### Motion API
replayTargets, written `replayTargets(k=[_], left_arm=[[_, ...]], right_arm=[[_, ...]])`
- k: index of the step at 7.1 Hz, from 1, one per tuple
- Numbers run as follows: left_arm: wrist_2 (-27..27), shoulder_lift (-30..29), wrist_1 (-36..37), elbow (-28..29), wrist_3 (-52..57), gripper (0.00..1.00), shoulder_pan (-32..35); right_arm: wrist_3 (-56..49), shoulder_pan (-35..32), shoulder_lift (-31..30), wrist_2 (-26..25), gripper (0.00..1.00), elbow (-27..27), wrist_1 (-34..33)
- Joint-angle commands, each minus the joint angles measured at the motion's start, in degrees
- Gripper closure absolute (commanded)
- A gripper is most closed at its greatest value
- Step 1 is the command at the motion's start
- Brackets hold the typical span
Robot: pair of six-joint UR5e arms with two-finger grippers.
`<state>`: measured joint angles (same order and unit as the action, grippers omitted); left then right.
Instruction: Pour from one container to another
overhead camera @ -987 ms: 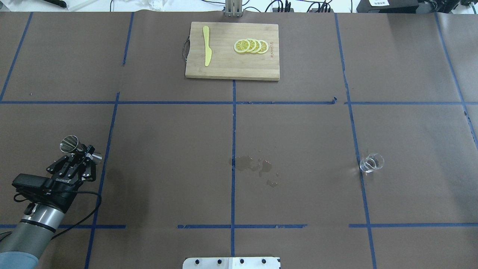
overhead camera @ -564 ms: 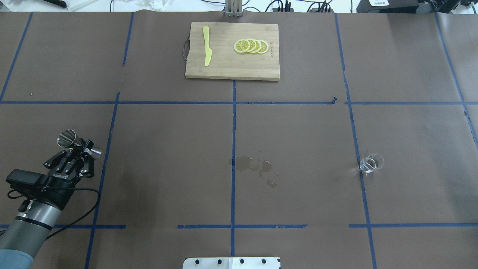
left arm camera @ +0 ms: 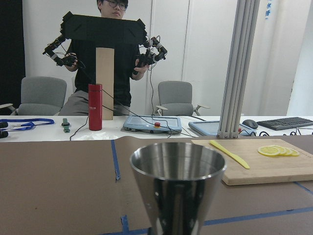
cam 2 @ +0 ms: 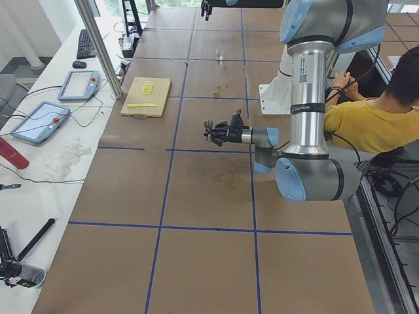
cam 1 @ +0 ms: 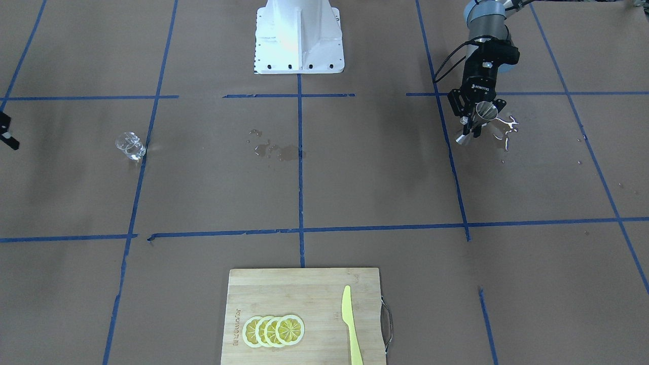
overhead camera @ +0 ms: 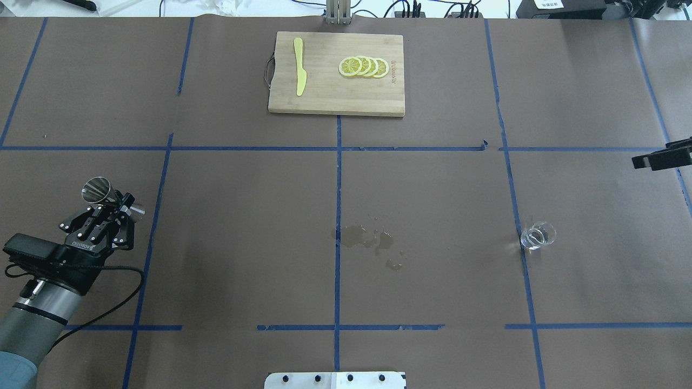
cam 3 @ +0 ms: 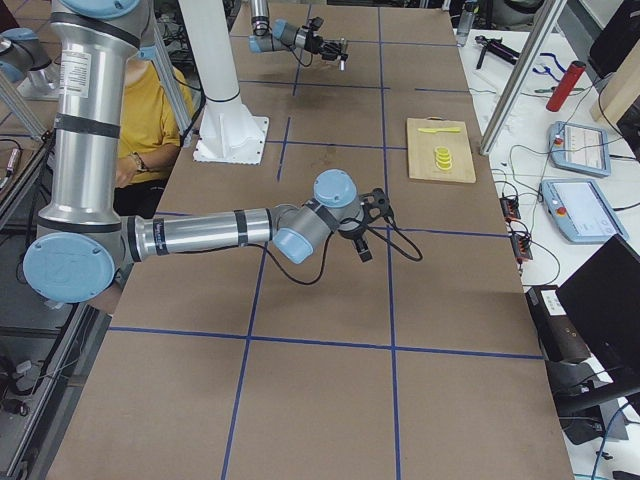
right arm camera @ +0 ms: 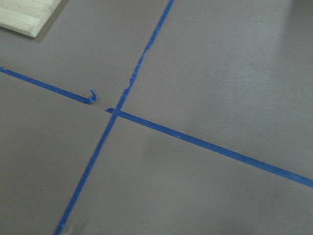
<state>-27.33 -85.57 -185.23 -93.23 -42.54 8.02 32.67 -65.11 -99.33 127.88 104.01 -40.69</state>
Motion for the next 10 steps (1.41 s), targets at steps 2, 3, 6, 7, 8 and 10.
replayTargets(k=[2, 3, 6, 7, 8, 10], left_arm=[[-5.98, -0.65, -1.45, -0.73, 1.32, 1.0, 0.06], [-6.16, -0.65, -1.45, -0.99, 1.32, 1.0, 0.24], [-6.25, -2.14, -1.54, -1.25, 1.32, 1.0, 0.33], [-6.25, -2.14, -1.54, -1.25, 1.32, 1.0, 0.41], [-6.25, -2.14, -1.54, -1.25, 1.23, 1.0, 0.41], [-6.25, -2.14, -1.63, -1.25, 1.14, 1.0, 0.41]], right_arm=[[20.33, 23.72, -9.62, -29.43, 0.0, 13.09, 11.34], [24.5, 31.63, -10.44, -43.37, 0.0, 15.41, 11.34], [28.23, 66.77, -11.15, -96.71, 0.0, 15.09, 7.85], [38.42, 71.04, -11.15, -103.64, 0.0, 13.08, 6.43], [41.48, 72.39, -10.98, -107.46, 0.01, 8.97, 4.94], [49.64, 73.19, -10.19, -110.74, 0.02, 2.89, 4.92]])
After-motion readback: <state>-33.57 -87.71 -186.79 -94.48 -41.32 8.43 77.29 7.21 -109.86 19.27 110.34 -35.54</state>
